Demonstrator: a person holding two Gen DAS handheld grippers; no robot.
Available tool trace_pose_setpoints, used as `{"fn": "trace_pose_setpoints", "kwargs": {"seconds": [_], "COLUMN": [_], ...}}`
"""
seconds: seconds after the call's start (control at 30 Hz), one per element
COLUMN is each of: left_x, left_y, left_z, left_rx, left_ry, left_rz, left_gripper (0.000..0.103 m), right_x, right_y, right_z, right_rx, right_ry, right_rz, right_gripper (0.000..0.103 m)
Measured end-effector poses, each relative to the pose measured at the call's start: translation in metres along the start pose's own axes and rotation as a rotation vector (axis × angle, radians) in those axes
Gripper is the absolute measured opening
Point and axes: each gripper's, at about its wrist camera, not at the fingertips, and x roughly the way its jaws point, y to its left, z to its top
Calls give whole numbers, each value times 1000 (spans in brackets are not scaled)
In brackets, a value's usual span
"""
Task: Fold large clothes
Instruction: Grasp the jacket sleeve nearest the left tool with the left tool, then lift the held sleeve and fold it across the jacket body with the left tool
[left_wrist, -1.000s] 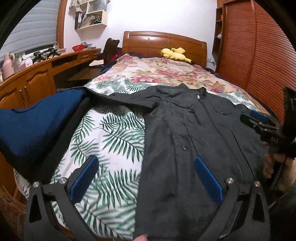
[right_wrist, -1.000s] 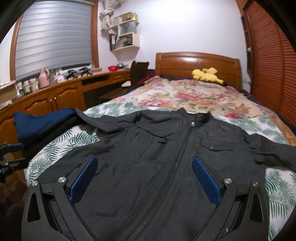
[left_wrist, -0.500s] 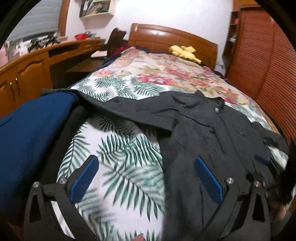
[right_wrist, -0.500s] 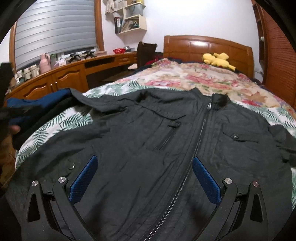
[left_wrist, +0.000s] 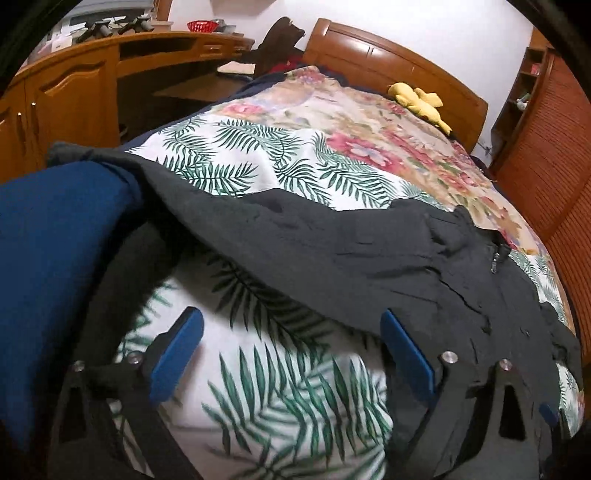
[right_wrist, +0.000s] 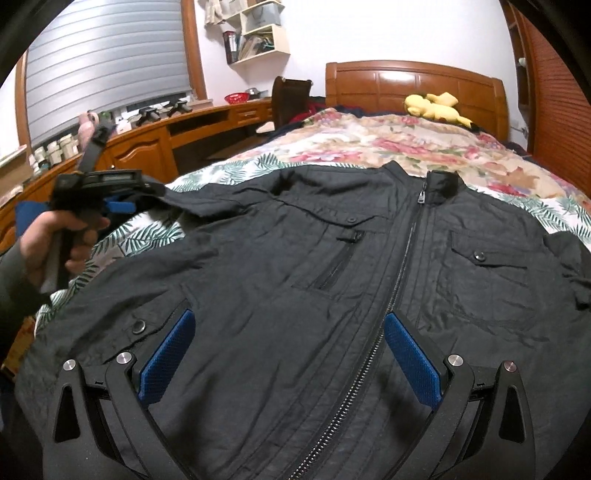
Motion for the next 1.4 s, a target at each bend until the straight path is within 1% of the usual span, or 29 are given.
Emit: {"fn": "trace_pose_setpoints", "kwargs": {"seconds": [0.03, 0.07, 0.1, 0.13, 0.17, 0.2, 0.23, 0.27, 0.3, 0.33, 0.4, 0.43, 0.57, 0.63, 0.67, 0.73, 0.83, 0.93, 1.03, 1.2, 1.27, 1.4], "left_x": [3, 6, 8, 12, 15, 18, 22, 24, 25, 26, 23, 19, -6, -24, -34, -50, -65, -66, -62, -58, -59, -72], "left_y": [0, 0, 0, 1, 2, 0, -1, -5, -7, -13, -29, -39, -85, -113, -128, -151, -172, -174, -166, -150, -144, -129], "left_z": [2, 5, 7, 11, 14, 17, 20, 23, 25, 28, 33, 36, 43, 42, 39, 32, 19, 9, 0, -17, -28, -46], "left_rx": [0, -6, -15, -23, -22, -14, -6, -4, -3, 12, 62, 89, 183, 240, 267, 318, 373, 391, 384, 355, 333, 313], "left_ry": [-1, -5, -4, -1, -3, 0, 2, 2, 1, -1, -20, -34, -65, -74, -77, -78, -73, -45, -12, 55, 72, 66], "left_rz": [9, 15, 15, 30, 64, 105, 110, 100, 106, 117, 141, 137, 72, 14, -19, -58, -81, -71, -82, -128, -161, -183], "left_gripper": [82, 78, 67, 53, 43, 32, 23, 15, 5, 1, 0, 0, 0, 0, 0, 0, 0, 0, 0, 1, 5, 19], "right_x": [-1, -1, -1, -1, 0, 0, -1, 0, 1, 0, -2, -2, -7, -16, -20, -29, -36, -39, -38, -36, -34, -30], "right_y": [1, 2, 2, 2, 2, 2, 2, 2, 3, 3, 3, 2, 1, -1, -2, -8, -21, -29, -33, -24, -21, -20], "right_z": [0, 0, 0, 0, 0, 0, 0, 0, 0, 0, 0, 0, 1, 2, 2, 1, -5, -10, -10, -10, -11, -10], "right_rx": [-5, -8, -11, -12, -12, -11, -10, -12, -14, -15, -12, -10, -2, -10, -17, -27, 13, 48, 65, 21, 2, -12], "right_ry": [-2, -3, -5, -5, -6, -9, -14, -13, -9, -9, -15, -16, -23, -27, -31, -42, -33, -31, -25, -24, -22, -17], "right_rz": [-1, -2, -2, -2, 0, 1, 2, 3, 2, 2, 3, 4, 5, -1, -10, -40, -39, -24, -15, -32, -38, -41], "right_gripper": [103, 103, 103, 103, 103, 103, 103, 103, 103, 103, 103, 103, 103, 103, 103, 103, 103, 103, 103, 103, 103, 103]}}
